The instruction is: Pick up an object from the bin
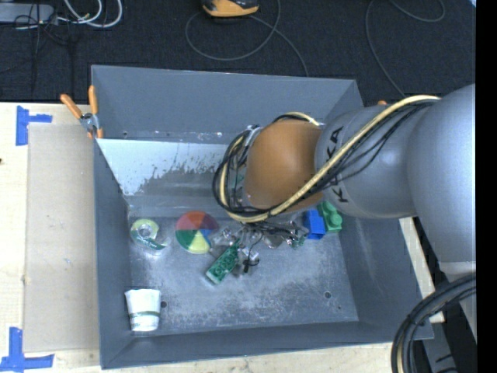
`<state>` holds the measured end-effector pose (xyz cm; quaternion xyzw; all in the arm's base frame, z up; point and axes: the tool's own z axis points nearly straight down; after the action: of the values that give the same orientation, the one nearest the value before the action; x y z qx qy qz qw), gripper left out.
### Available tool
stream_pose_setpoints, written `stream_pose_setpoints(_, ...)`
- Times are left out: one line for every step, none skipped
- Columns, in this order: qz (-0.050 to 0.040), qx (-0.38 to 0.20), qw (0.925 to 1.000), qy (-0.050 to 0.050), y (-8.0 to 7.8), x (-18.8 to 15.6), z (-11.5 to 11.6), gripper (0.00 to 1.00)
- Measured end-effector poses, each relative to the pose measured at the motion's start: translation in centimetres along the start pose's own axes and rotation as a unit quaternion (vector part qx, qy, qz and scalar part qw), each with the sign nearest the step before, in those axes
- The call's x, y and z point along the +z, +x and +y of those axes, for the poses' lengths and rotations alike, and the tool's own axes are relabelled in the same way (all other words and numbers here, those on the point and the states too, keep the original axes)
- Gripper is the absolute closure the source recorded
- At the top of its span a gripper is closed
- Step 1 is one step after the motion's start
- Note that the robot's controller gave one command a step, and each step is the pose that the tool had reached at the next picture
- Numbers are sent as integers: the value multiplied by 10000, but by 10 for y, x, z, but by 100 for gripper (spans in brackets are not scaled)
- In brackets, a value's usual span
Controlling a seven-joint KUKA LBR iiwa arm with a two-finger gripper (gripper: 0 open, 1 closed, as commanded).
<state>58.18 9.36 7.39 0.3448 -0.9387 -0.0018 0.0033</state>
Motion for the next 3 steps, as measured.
stream_pose_setpoints(-11, 3, 10000, 7, -1, -12, 0, 100)
stream_pose_setpoints(-11, 4, 10000, 6, -1, -17, 0, 100)
stream_pose_setpoints(-8, 6, 10000, 2, -1, -23, 1, 100)
